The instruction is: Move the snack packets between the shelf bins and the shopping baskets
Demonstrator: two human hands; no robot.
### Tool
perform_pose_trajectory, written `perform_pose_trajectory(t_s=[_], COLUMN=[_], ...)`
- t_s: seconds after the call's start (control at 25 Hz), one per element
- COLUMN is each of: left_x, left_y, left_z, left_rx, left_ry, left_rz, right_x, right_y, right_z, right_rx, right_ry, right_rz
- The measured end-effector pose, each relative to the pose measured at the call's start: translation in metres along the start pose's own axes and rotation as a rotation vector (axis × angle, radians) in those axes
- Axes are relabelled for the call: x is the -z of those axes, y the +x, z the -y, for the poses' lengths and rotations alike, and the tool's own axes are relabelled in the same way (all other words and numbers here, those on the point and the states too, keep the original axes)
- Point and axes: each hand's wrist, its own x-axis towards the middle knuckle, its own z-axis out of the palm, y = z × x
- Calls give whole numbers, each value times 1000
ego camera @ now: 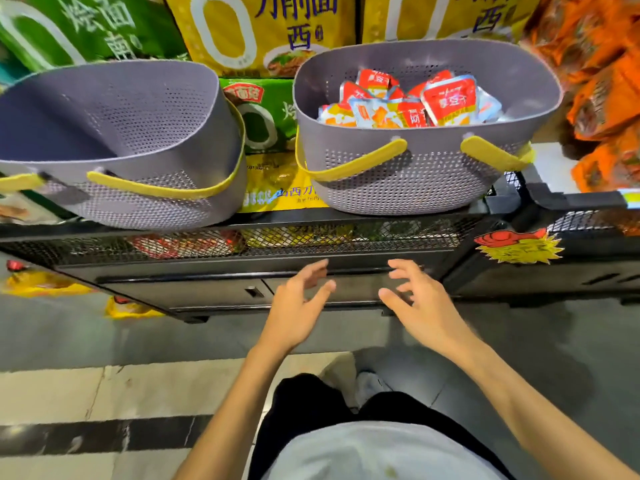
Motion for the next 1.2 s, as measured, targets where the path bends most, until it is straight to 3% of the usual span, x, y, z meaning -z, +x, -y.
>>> perform_pose_trajectory(t_s=[0.16,0.48,0.68,0.84,1.0,1.2], left_x=[27,52,6,-46,-98,-144], left_y=[12,20,-13,-54,-120,-220], left_z=[20,53,48,29,10,13], left_rx=[-7,-78,-141,-367,-526,-665], left_ry=[32,134,151,301,410,510], left_rz=[141,510,864,1126,1347,1536], right_x=[-39,-115,-157,-188,-227,-272], right_y=[2,-69,-162,-238,-311,-400], right_z=[15,27,16,14,13,10], right_rx=[-138,-443,-764,-971,-1110,-1233], right_ry=[34,138,310,404,539,674], right_rz=[-38,-344,-630,-894,-1125,-1296])
